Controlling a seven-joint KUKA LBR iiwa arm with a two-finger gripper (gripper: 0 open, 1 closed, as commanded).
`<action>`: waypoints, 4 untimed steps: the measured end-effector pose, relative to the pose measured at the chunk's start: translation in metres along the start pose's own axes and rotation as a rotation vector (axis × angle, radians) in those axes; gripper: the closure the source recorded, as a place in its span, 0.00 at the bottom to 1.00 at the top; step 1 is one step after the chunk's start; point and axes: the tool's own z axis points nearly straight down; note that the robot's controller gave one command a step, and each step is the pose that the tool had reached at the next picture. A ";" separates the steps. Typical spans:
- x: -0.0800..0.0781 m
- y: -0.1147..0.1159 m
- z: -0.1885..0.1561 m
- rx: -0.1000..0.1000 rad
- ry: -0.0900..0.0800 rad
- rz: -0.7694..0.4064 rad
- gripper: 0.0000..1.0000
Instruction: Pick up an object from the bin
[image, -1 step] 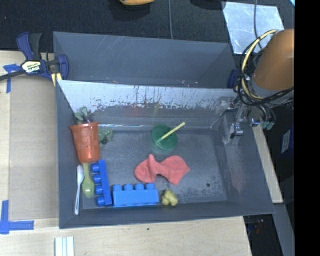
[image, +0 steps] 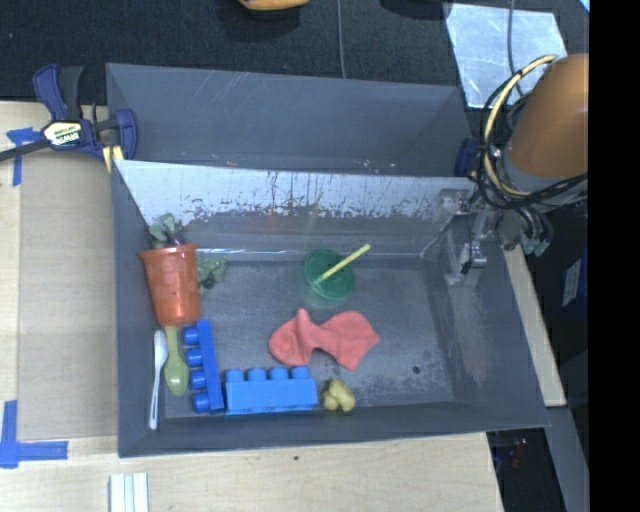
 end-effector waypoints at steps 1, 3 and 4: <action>0.047 0.039 0.075 0.001 -0.003 -0.025 0.00; 0.057 0.085 0.082 0.001 -0.008 0.002 0.00; 0.089 0.104 0.098 0.001 -0.009 0.091 0.00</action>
Offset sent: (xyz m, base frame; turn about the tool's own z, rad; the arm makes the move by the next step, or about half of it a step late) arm -0.0327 0.0747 -0.0520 0.0890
